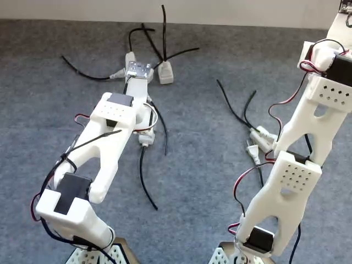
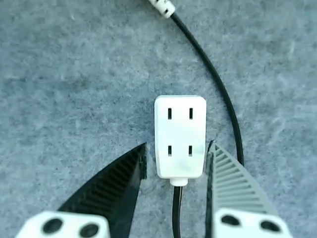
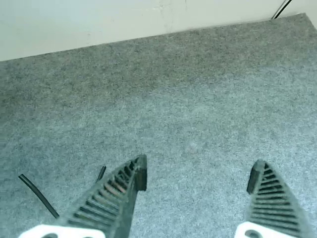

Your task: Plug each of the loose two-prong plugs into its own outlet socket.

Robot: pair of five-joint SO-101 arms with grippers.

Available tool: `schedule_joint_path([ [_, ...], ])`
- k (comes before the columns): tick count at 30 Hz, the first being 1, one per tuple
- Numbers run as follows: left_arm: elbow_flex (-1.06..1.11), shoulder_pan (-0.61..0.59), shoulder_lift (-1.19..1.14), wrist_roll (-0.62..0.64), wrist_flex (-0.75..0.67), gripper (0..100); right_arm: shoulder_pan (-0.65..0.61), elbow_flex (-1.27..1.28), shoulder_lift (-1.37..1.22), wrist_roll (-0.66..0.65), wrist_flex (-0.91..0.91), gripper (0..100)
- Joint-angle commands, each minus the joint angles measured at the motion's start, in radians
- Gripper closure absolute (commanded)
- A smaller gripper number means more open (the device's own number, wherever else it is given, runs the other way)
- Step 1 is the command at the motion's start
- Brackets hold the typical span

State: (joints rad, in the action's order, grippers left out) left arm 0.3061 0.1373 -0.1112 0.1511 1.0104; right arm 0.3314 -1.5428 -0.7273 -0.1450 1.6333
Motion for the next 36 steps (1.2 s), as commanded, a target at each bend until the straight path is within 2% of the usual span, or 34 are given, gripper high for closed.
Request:
schedule_joint_path([
  [1, 0.013, -0.008, 0.045, -0.008, -0.035, 79, -0.013, -0.013, 0.068, -0.012, 0.008, 67.6],
  [8, -0.018, -0.007, -0.062, 0.043, -0.071, 79, -0.013, -0.013, 0.068, -0.012, 0.008, 67.6],
  [13, -0.102, -0.005, -0.168, 0.072, -0.037, 79, -0.013, -0.013, 0.068, -0.012, 0.008, 67.6],
  [18, -0.137, -0.005, -0.188, 0.236, 0.035, 81, -0.015, -0.013, 0.068, -0.012, 0.008, 67.6],
  [25, -0.139, -0.004, -0.186, 0.585, 0.114, 99, -0.015, -0.013, 0.068, -0.012, 0.008, 67.6],
  [30, -0.139, -0.001, -0.186, 0.822, 0.199, 98, -0.015, -0.013, 0.068, -0.012, 0.008, 67.6],
  [36, -0.130, -0.025, -0.197, 0.941, 0.192, 98, -0.031, -0.010, 0.068, -0.012, 0.013, 67.6],
])
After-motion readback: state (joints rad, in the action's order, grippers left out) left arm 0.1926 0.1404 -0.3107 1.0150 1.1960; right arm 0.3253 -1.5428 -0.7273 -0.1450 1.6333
